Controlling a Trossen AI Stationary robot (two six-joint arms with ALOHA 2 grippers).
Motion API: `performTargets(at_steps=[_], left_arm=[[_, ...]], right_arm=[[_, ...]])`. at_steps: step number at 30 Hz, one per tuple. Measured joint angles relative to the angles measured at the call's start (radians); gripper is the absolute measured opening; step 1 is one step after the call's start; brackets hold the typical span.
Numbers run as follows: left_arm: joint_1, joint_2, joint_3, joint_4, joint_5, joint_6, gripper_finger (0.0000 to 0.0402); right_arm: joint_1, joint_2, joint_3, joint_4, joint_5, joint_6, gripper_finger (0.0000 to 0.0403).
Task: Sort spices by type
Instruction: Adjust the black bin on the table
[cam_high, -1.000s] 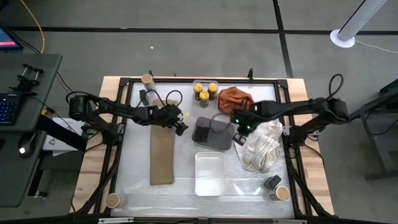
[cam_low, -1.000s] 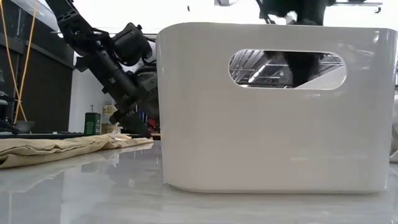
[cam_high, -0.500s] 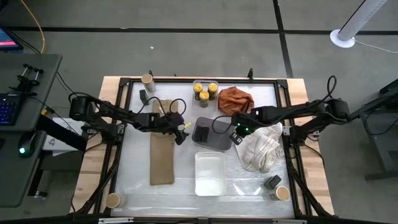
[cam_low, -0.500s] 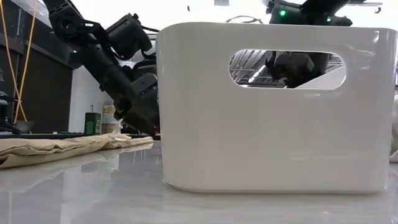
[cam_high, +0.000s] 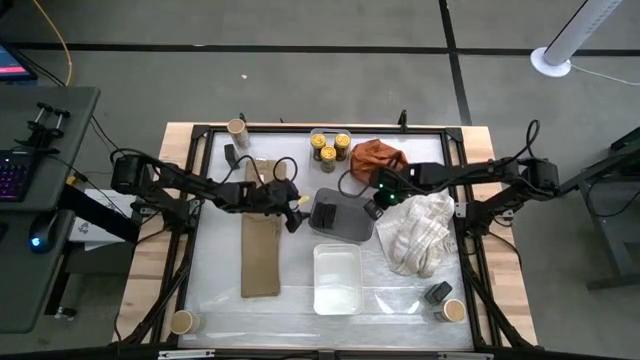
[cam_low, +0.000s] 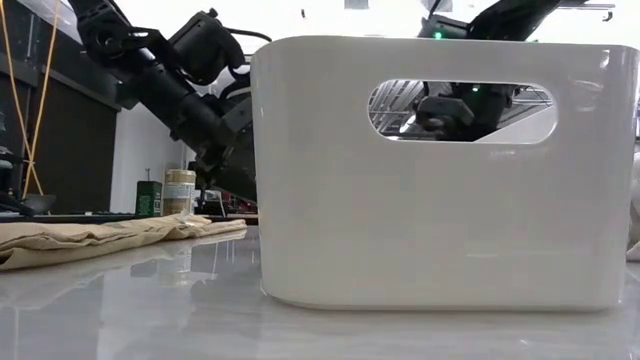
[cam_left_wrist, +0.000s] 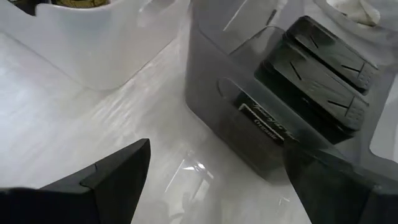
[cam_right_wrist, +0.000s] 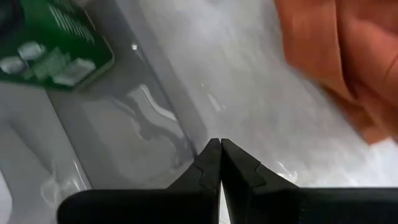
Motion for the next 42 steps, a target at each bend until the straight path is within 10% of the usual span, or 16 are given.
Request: performTargets(at_steps=[19, 27, 42], left_arm=[[-0.045, 0.0, 0.0, -0.002, -0.007, -0.045, 0.0349], [-0.042, 0.001, 0.0, -0.002, -0.03, -0.027, 0.0349], [-0.042, 0.001, 0.0, -0.001, -0.06, 0.091, 0.0349]], right_arm=[[-0.102, -0.039, 0.041, -0.056, -0.012, -0.078, 0.0], [0.006, -0.149, -0.006, -0.209, -0.166, 0.005, 0.0], [0.088, -0.048, -0.019, -0.031, -0.088, 0.132, 0.0]])
